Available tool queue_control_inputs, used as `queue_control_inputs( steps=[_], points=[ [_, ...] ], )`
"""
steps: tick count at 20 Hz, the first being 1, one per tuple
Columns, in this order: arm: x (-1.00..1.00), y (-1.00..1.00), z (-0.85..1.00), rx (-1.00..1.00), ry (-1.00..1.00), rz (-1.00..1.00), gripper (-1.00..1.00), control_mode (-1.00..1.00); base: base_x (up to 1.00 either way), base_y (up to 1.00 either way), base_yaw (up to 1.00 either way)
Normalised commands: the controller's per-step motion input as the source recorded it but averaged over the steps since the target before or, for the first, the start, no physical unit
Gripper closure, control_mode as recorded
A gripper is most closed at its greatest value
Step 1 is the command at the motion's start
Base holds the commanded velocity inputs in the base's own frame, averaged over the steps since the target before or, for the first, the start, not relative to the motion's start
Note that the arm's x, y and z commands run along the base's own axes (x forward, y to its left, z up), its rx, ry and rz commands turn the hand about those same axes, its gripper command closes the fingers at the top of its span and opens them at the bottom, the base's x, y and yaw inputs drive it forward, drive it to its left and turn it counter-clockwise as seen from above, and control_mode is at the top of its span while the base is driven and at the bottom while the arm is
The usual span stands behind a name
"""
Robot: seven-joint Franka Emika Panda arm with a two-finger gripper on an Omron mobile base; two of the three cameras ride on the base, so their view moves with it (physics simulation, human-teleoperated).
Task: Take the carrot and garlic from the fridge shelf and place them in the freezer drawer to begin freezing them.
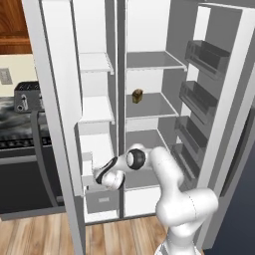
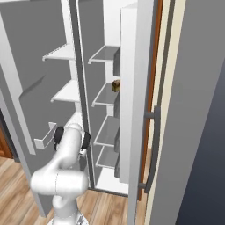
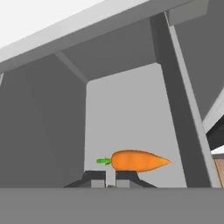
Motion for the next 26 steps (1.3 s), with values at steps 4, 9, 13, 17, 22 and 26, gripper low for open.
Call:
queue_control_inputs(
  steps=[4,9,13,17,22,26],
  points=[
    [-0.79,0.24,-0.92,-0.06,0.00,-0.05,-1.00,-1.00,0.00,0.00,0.00],
    [-0.66,0.14,-0.63,-0.01,0.00,-0.06,-1.00,-1.00,0.00,0.00,0.00],
    [-0.36,0.01,-0.29,0.00,0.00,-0.06,-1.00,-1.00,0.00,0.00,0.00],
    [-0.03,0.00,-0.02,0.00,0.00,-0.04,-1.00,-1.00,0.00,0.00,0.00],
    [0.00,-0.01,0.05,0.01,0.00,-0.01,-1.00,-1.00,0.00,0.00,0.00],
    [0.00,-0.07,0.24,0.02,0.00,0.00,-1.00,-1.00,0.00,0.00,0.00]
  ],
)
